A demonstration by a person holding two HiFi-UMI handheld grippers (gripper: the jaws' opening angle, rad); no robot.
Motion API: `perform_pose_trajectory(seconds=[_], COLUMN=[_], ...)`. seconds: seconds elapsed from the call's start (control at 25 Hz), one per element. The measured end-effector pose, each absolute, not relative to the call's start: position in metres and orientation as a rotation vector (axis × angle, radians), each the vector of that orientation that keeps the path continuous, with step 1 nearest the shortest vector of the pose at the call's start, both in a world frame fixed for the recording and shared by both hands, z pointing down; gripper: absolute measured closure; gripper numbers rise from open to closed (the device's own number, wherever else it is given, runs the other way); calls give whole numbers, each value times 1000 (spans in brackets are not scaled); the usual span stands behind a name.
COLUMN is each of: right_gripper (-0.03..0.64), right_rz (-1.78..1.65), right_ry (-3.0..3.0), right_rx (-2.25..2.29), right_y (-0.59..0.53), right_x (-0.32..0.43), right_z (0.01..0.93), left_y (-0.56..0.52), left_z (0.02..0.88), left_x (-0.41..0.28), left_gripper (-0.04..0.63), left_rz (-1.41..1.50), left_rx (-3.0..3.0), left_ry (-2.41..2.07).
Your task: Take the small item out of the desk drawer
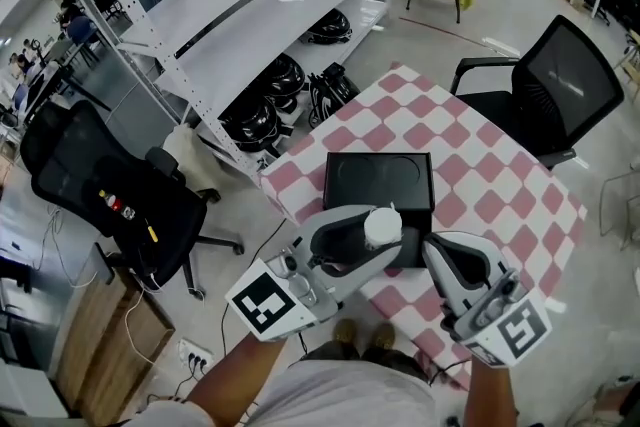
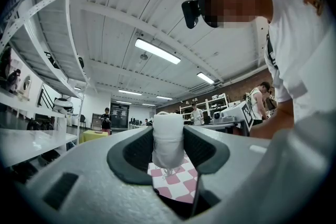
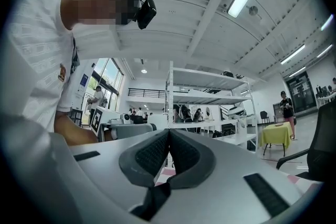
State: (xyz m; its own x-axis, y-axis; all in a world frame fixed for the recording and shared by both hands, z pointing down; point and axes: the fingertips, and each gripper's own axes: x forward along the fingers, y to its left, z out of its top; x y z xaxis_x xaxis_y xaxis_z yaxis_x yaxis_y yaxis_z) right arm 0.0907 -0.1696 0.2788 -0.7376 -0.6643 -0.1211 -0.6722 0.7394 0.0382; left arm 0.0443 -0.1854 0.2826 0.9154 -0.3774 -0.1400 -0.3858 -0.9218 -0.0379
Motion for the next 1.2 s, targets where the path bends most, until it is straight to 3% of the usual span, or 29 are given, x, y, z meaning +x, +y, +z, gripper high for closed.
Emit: perform_pose_trajectory(seconds=[1.2], right_gripper=[606], right_rz=[135], right_ry=[2838], right_rx=[-1119], right_y=[-163], right_x=[94], right_z=[281], left_y=[-179], left_z=[283], left_x=[50], left_gripper=[410], left_rz=[197], left_rx=[-3011], left_ry=[554])
